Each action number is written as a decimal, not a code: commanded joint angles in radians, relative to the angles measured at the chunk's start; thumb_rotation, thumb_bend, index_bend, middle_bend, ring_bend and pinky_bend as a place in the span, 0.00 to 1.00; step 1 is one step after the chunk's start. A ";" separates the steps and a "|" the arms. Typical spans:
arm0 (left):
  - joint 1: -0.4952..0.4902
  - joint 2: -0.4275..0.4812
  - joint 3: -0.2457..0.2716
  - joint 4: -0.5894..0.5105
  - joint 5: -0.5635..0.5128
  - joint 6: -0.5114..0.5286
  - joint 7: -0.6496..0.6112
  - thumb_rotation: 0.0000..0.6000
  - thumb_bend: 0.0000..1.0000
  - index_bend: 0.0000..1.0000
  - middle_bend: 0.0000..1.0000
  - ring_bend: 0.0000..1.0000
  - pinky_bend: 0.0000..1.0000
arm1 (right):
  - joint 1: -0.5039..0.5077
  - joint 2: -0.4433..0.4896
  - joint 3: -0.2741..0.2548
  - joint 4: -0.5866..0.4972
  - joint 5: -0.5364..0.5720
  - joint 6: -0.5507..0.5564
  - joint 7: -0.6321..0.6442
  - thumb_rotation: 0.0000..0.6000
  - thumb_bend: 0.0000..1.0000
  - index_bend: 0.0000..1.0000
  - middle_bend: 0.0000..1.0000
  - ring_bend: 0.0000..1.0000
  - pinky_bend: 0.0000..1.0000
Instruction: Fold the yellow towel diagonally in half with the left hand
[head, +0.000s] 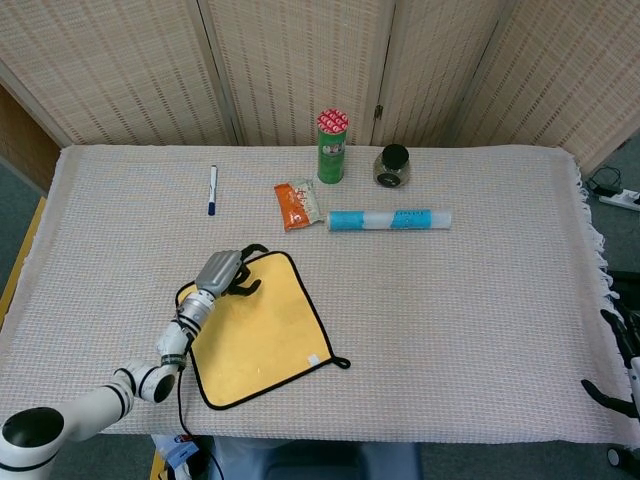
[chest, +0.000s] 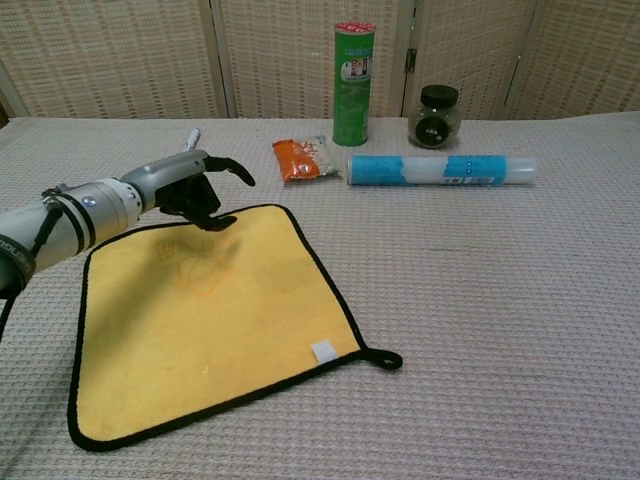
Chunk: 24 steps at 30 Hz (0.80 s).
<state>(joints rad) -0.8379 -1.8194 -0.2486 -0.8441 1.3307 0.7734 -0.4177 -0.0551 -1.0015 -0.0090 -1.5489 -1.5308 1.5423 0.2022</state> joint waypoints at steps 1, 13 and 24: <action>-0.030 -0.037 0.014 0.061 0.023 -0.020 -0.046 1.00 0.45 0.25 1.00 1.00 1.00 | -0.009 -0.003 0.001 0.010 0.009 0.007 0.006 1.00 0.24 0.00 0.00 0.00 0.00; -0.104 -0.140 0.031 0.274 0.045 -0.080 -0.172 1.00 0.46 0.24 1.00 1.00 1.00 | -0.037 -0.004 0.006 0.047 0.052 0.006 0.054 1.00 0.24 0.00 0.00 0.00 0.00; -0.165 -0.204 0.055 0.427 0.072 -0.120 -0.252 1.00 0.57 0.24 1.00 1.00 1.00 | -0.046 0.002 0.010 0.071 0.059 -0.001 0.099 1.00 0.24 0.00 0.00 0.00 0.00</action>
<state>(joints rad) -0.9949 -2.0141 -0.1982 -0.4298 1.3977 0.6578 -0.6614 -0.1013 -1.0000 0.0013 -1.4779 -1.4715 1.5410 0.3007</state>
